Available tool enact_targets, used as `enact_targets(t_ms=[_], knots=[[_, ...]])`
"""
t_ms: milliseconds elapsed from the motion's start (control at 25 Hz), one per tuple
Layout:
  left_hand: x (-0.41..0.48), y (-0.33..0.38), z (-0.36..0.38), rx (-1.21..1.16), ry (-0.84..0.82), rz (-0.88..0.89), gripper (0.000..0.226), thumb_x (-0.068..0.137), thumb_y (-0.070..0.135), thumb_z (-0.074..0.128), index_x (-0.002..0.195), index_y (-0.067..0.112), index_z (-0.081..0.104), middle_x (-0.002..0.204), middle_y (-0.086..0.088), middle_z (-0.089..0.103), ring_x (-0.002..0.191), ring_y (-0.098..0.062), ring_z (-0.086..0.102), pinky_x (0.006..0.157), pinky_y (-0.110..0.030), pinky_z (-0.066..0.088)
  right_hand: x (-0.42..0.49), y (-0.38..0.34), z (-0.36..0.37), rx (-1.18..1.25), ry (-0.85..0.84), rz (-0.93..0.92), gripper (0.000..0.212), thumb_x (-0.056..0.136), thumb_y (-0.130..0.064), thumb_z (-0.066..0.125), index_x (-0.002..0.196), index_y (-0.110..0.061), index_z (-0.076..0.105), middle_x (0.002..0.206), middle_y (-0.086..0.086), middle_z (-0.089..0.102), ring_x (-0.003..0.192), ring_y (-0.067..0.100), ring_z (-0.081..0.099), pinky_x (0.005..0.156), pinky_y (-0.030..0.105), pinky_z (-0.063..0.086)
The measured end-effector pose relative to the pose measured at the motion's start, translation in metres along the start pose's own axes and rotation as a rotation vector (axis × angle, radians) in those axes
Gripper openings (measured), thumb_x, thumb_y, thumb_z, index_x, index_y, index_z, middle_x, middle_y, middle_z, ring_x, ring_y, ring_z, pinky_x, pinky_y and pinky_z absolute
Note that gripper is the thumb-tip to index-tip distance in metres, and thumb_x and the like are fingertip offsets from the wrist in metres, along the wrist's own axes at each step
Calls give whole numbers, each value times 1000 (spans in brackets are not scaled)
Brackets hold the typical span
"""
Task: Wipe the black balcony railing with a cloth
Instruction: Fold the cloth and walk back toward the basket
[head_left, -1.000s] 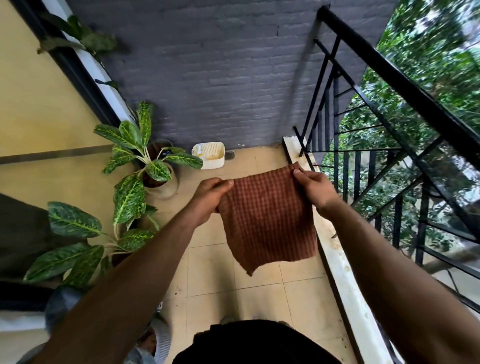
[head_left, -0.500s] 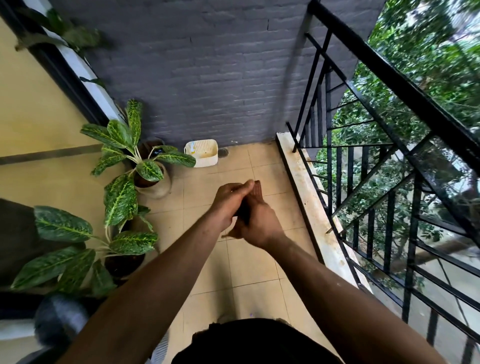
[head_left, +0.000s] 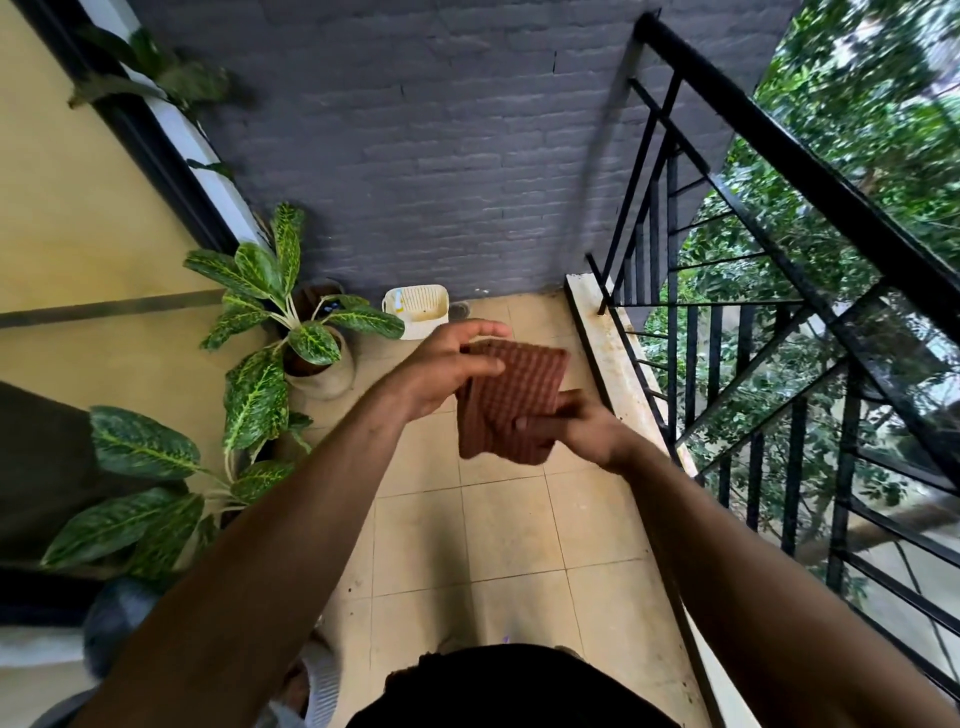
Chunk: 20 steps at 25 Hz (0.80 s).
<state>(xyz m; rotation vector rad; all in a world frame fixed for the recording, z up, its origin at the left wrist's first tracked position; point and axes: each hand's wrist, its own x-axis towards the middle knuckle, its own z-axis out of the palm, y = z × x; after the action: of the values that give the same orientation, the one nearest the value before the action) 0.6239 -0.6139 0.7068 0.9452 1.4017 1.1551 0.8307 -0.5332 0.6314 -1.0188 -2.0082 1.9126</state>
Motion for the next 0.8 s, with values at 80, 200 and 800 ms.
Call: enact_targets(t_ms=[80,200,800], knots=[[1,-8,-3,-282,16,-107,20,93,26,66,108,14,71,100,-7,73,89,-19,68,87,-38,49,4,-7,-4,263,62,45,39,83,-31,82,111,-6,73,111,16,75,101,30,73,95,45,58],[-7,-53,10,-463,-36,-402,74,88,66,51,126,3,65,112,-13,71,105,-27,65,95,-42,47,4,-15,-4,476,115,107,47,86,-31,77,121,0,68,117,19,73,110,33,71,100,42,54],[-4,-100,15,390,48,-43,93,57,2,92,141,20,56,125,-1,65,108,-13,62,102,-36,52,4,3,9,-3,289,283,85,53,-36,96,123,-10,56,113,13,69,98,33,68,75,49,62]])
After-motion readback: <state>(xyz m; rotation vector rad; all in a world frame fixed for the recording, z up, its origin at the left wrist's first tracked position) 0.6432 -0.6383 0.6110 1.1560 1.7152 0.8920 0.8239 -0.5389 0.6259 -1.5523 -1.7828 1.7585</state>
